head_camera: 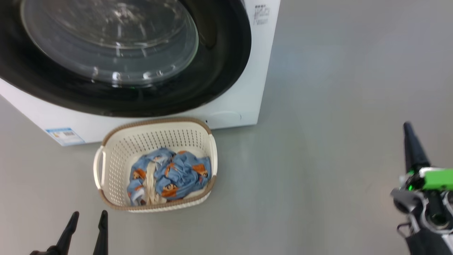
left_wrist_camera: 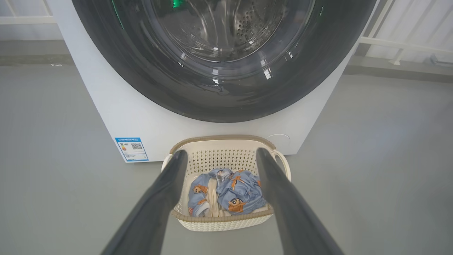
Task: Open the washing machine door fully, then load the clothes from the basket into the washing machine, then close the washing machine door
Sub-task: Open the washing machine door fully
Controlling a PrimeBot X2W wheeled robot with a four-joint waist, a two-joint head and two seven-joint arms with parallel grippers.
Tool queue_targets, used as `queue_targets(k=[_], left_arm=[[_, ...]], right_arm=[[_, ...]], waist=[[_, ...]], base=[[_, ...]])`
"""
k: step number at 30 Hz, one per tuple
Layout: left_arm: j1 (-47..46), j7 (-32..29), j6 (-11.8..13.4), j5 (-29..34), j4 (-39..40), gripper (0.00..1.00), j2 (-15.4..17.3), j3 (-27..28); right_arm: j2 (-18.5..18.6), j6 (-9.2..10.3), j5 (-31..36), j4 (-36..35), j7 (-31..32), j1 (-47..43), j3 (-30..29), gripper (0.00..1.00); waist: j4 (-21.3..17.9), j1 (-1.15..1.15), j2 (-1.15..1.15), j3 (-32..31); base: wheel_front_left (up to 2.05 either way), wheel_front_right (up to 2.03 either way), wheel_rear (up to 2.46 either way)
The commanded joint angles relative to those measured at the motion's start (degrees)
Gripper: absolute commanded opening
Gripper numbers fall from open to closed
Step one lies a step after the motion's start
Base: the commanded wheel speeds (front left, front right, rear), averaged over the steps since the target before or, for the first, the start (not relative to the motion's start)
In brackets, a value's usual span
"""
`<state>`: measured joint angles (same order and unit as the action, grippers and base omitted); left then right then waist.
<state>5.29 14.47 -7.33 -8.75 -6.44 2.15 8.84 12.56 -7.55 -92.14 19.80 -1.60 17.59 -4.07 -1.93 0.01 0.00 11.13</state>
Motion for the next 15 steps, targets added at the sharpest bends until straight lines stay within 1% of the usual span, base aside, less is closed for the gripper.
queue_targets(k=[1,7,15], left_arm=[[-1.6,0.5,0.0,0.0,1.9,1.0,0.7,1.6],[-2.3,0.5,-0.1,0.5,3.5,1.0,0.7,1.6],[-3.2,0.5,-0.1,0.9,5.4,1.0,0.7,0.8]], right_arm=[[1.0,0.06,-0.8,-2.1,1.3,2.2,0.6,0.0],[0.8,0.06,-2.1,-2.6,5.9,7.4,-1.3,0.0],[1.2,0.06,-0.3,-1.9,8.8,15.8,-2.0,0.0]], waist=[[0.0,-0.01,0.0,3.0],[-0.1,-0.01,0.0,7.1],[0.6,-0.01,0.0,12.5]], base=[[0.0,0.0,0.0],[0.0,0.0,0.0],[0.0,0.0,0.0]])
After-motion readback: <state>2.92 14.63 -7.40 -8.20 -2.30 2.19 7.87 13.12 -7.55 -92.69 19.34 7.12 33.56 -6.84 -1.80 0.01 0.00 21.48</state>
